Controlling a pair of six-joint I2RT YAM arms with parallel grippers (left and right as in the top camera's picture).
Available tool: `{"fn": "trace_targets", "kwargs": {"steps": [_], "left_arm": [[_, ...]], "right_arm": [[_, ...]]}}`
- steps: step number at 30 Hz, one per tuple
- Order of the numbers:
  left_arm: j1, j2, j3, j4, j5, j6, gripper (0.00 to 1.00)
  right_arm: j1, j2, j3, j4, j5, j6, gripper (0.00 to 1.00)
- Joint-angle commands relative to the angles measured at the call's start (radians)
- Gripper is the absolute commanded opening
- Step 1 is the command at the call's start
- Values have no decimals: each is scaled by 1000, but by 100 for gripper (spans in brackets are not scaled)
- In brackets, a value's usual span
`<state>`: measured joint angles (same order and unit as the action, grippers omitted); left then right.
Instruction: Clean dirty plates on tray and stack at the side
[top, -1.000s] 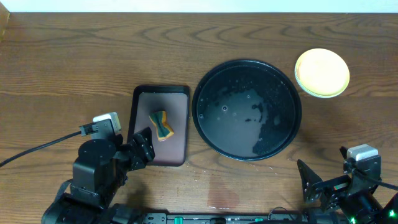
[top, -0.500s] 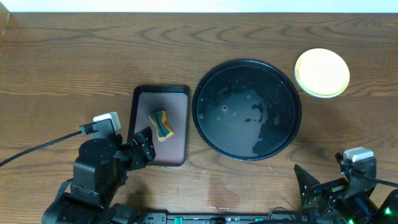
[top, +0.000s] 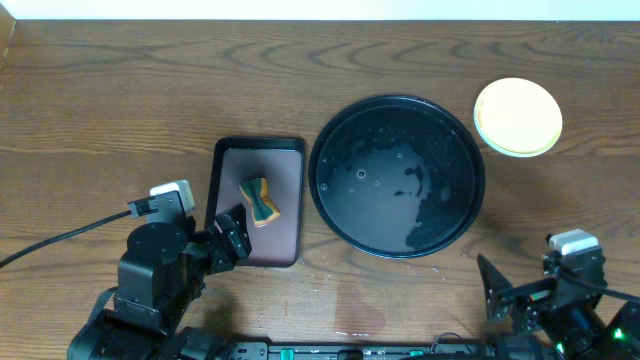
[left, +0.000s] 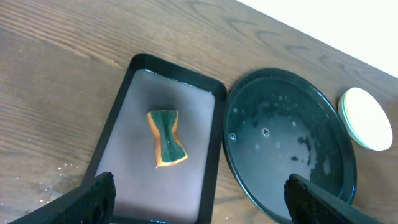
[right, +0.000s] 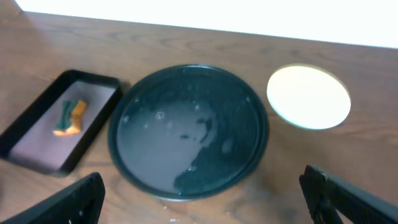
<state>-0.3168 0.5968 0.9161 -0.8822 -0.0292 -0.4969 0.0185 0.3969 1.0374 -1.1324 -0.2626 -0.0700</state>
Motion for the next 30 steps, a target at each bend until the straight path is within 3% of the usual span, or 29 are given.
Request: {"fn": "trace_targets", "kwargs": {"steps": [1,15,23,30], "left_arm": [[3,3,-9,0,-8,6,87],[3,3,-9,0,-8,6,88],[3,3,-9,0,-8,6,88],[3,3,-9,0,-8,6,88]], "right_arm": [[19,-84,-143,109,11,-29,99],[19,-356,-831,917,-98,-28,99],[20,-392,-1031,1173,-100,-29,99],[20,-392,-1032,1117,45,-43,99]]}}
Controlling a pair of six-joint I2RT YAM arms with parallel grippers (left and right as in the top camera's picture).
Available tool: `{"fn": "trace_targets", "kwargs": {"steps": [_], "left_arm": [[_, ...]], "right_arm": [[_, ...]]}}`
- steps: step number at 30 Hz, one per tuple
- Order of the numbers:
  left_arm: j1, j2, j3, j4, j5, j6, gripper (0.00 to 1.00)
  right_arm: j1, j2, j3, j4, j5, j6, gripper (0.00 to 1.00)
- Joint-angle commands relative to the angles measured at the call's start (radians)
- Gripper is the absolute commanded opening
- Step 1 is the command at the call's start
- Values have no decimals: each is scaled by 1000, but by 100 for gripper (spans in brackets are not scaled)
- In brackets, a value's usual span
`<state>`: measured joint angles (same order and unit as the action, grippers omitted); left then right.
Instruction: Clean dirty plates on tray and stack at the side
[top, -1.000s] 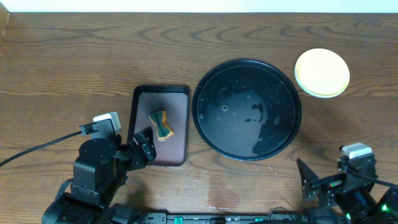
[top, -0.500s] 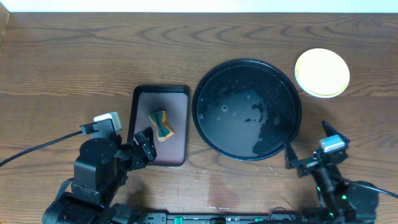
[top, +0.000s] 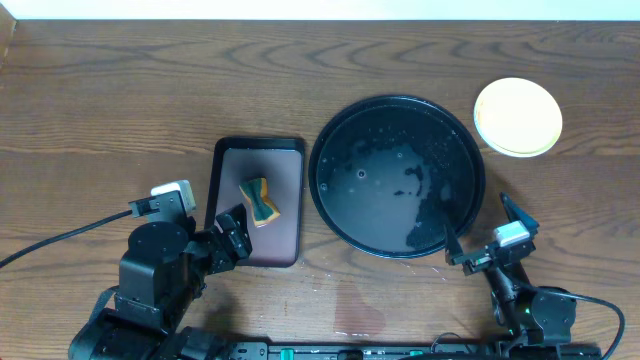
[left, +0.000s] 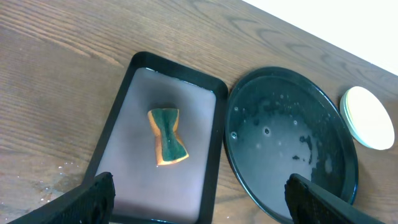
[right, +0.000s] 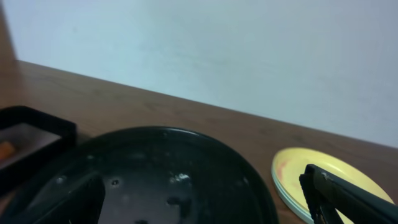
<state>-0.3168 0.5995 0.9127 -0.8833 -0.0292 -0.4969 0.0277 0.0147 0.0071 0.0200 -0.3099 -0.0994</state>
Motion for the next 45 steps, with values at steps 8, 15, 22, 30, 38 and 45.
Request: {"fn": "trace_targets", "kwargs": {"steps": [8,15,22,30,38,45], "left_arm": [[3,0,-6,1,-8,6,88],[3,0,-6,1,-8,6,88],[3,0,-6,1,-8,6,88],[3,0,-6,1,-8,6,88],[3,0,-6,-96,-19,40,88],[-3,-4,-90,69,-6,219,88]], "right_arm": [[10,-9,-1,-88,209,-41,99],[10,-9,-1,-87,208,-40,99],[10,-9,-1,-87,208,-40,99],[10,-9,-1,-87,208,-40,99],[10,-9,-1,-87,208,-40,99],[10,-9,-1,-87,208,-40,99]]}}
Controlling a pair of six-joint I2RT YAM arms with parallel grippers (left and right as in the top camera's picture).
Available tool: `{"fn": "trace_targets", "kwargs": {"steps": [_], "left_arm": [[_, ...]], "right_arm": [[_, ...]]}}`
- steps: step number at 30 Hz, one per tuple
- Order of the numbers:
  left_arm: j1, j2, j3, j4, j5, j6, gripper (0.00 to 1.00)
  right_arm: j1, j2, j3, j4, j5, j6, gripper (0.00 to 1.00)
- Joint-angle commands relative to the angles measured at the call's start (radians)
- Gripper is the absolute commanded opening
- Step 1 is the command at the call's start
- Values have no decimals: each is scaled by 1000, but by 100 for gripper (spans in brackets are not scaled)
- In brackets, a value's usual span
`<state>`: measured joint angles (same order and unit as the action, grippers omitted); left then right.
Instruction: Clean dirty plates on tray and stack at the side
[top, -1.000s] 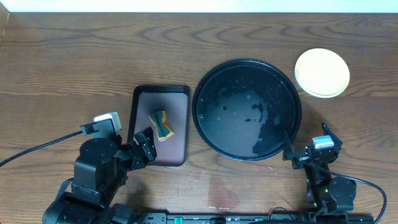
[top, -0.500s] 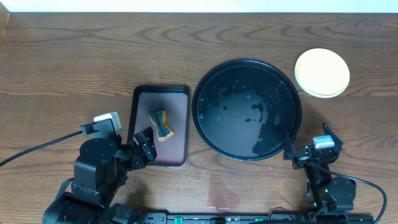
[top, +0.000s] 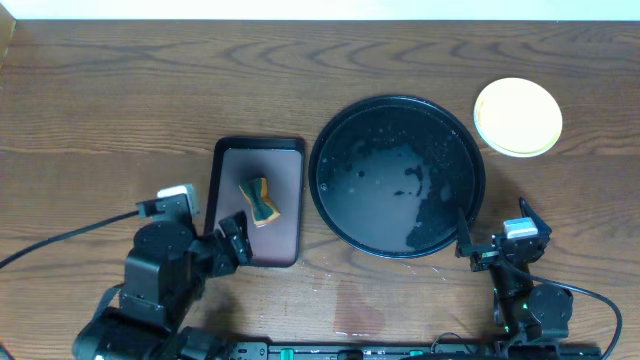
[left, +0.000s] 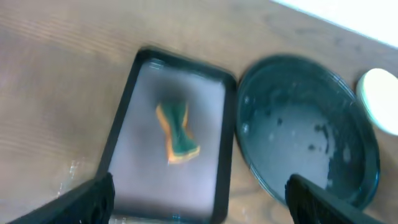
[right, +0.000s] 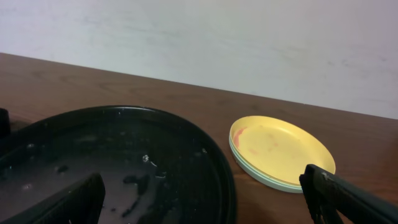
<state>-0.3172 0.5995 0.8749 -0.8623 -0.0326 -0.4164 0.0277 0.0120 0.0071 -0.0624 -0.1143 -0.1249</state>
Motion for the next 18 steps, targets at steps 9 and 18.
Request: {"fn": "trace_targets", "kwargs": {"steps": [9,18], "left_arm": [[110,-145,-418,430,5,275,88],[253,-368,-742,858,167,445,88]], "right_arm": [[10,-6,-1,-5,12,-14,99],[10,-6,-1,-5,12,-14,99]]}}
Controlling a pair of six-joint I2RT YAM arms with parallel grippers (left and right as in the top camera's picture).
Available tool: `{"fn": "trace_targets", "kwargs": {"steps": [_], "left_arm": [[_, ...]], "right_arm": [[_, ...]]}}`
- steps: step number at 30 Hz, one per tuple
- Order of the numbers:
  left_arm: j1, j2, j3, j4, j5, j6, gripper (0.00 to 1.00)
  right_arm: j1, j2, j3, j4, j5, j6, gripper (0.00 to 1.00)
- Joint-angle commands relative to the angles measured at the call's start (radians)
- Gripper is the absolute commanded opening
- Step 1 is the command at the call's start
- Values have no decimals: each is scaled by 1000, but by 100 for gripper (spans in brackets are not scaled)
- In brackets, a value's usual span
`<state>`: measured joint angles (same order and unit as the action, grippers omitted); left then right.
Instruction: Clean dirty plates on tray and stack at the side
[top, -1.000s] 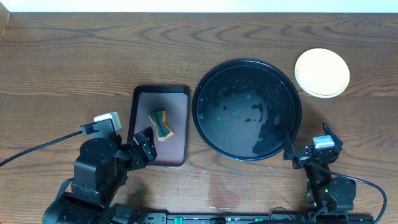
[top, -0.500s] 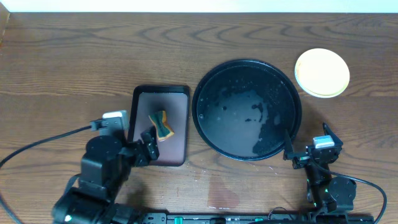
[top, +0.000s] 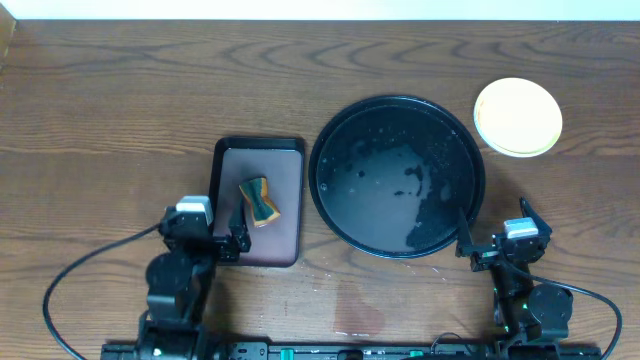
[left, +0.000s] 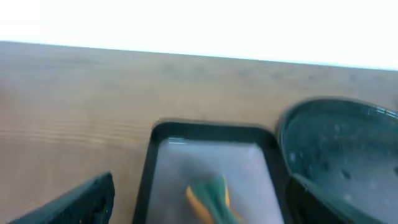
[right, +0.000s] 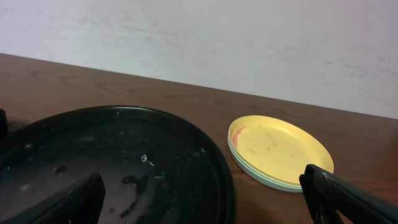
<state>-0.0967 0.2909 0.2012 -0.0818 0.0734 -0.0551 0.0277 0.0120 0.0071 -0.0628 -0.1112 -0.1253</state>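
A round black tray (top: 397, 176) sits mid-table, wet, with no plate on it. A stack of yellow plates (top: 517, 117) rests to its far right, the top one (right: 280, 148) showing a faint red smear. A green-and-orange sponge (top: 259, 201) lies in a small rectangular black tray (top: 222, 200). My left gripper (top: 228, 243) is open, low at that tray's near edge, facing the blurred sponge (left: 211, 194). My right gripper (top: 495, 236) is open and low at the round tray's (right: 124, 162) near right rim. Neither holds anything.
The wooden table (top: 120, 100) stretches around both trays. A cable (top: 90, 270) trails from the left arm toward the near left edge. A pale wall (right: 199, 37) stands behind the table's far edge.
My left arm has dropped and pulled in. Its wrist view went from looking down on the sponge tray to a low, level look across it. The right arm has not moved.
Both grippers stayed open and empty throughout. First the right arm sat high at the near right corner, looking down on the table. Then it was low by the round tray's near rim, then slightly further right. The left arm held still until now, when it is folded low.
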Motion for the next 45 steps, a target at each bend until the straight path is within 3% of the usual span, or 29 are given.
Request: {"fn": "trace_targets", "kwargs": {"steps": [1,6,12,18,45], "left_arm": [[42,-76,-92,109,61,90,88],[93,-163,-194,204,61,93,88],[122,-225,-197,185,61,105,88],[133,-285,-197,17,48,108,88],[130,-285,-197,19,46,141,88]], "right_arm": [[10,-6,-1,-4,9,-14,99],[10,-6,-1,-4,9,-14,99],[10,-6,-1,-4,9,-14,99],[10,-6,-1,-4,9,-14,99],[10,-6,-1,-4,9,-14,99]]}}
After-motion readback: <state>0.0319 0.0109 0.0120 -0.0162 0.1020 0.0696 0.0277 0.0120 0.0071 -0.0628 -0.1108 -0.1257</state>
